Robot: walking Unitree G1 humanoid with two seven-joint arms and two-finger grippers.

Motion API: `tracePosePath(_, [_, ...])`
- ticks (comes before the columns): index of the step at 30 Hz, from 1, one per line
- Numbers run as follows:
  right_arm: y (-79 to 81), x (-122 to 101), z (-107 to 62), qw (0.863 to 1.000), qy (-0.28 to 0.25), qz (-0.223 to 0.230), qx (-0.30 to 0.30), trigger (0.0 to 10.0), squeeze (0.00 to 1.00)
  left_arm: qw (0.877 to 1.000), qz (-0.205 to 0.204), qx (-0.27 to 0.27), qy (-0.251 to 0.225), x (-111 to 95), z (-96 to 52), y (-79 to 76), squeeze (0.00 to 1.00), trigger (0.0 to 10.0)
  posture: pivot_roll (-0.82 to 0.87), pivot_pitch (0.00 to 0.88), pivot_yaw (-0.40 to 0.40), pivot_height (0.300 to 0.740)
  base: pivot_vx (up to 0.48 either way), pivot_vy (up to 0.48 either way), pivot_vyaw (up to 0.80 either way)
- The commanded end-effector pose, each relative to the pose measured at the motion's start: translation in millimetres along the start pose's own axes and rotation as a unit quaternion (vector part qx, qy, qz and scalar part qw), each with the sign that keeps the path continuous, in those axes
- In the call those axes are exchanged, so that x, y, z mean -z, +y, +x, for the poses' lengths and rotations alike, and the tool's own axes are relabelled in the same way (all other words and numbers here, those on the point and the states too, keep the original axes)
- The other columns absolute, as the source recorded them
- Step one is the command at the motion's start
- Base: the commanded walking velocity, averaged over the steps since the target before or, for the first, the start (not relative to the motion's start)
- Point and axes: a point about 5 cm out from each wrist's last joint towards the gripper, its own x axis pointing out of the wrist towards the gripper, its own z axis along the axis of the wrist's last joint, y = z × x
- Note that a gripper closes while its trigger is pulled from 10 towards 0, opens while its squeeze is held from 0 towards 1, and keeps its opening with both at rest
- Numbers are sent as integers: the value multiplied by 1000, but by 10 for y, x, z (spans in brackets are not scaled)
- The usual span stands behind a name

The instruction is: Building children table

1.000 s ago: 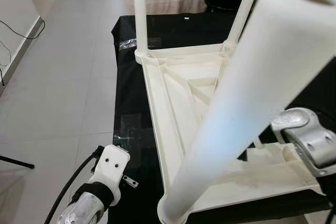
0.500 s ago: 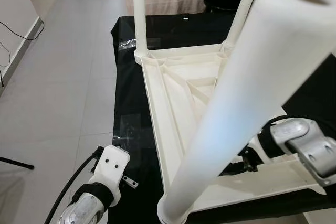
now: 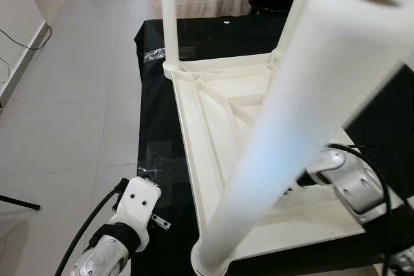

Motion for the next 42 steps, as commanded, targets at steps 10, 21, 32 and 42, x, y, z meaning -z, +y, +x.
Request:
tracePosePath(10, [-14, -401, 299, 996, -75, 6, 49, 10000, 0, 1000, 1, 2, 2, 12, -4, -30, 0, 10000, 10, 178, -58, 740, 0, 0, 0])
tracePosePath(21, [179, -533, 436, 994, -101, 29, 3, 10000, 0, 1000, 6, -15, 0, 11, 5, 1, 0, 10000, 15, 169, -64, 740, 0, 0, 0])
tracePosePath(32, [279, -630, 517, 991, -120, 58, -11, 10000, 0, 986, 51, -157, 17, 43, -22, 416, 0, 10000, 25, 161, -60, 740, 0, 0, 0])
tracePosePath(42, [140, -511, 426, 992, -107, 46, 39, 10000, 0, 986, 42, -160, 16, 56, -65, 348, 0, 10000, 25, 164, -57, 740, 0, 0, 0])
